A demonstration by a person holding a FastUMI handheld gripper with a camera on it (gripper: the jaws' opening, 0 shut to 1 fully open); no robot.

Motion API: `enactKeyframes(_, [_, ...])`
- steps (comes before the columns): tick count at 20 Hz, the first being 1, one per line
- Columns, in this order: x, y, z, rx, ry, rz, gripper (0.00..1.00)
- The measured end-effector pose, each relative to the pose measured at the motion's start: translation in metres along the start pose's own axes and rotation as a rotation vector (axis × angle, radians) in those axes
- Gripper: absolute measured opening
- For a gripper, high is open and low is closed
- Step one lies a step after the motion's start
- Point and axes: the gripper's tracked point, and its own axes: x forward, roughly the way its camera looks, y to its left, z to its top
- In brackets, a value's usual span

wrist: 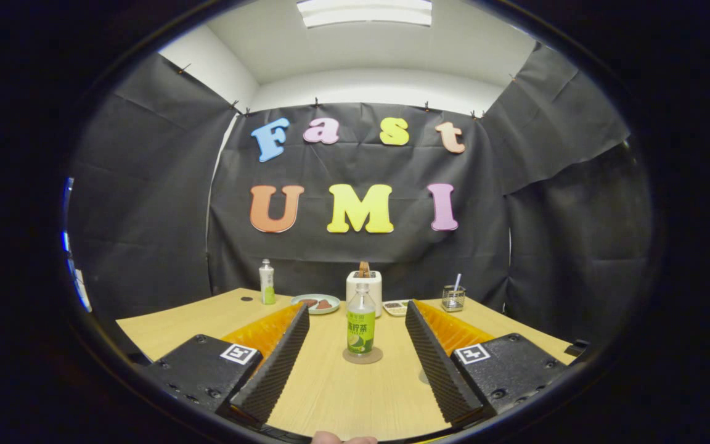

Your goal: Take the bottle from table, then pour the juice into the cup, finally place the bottle on the coaster

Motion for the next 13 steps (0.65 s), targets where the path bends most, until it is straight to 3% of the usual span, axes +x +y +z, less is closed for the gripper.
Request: enactKeyframes(13, [-0.0013,0.0001,0.0004,0.0,-0.005,0.005,1.0])
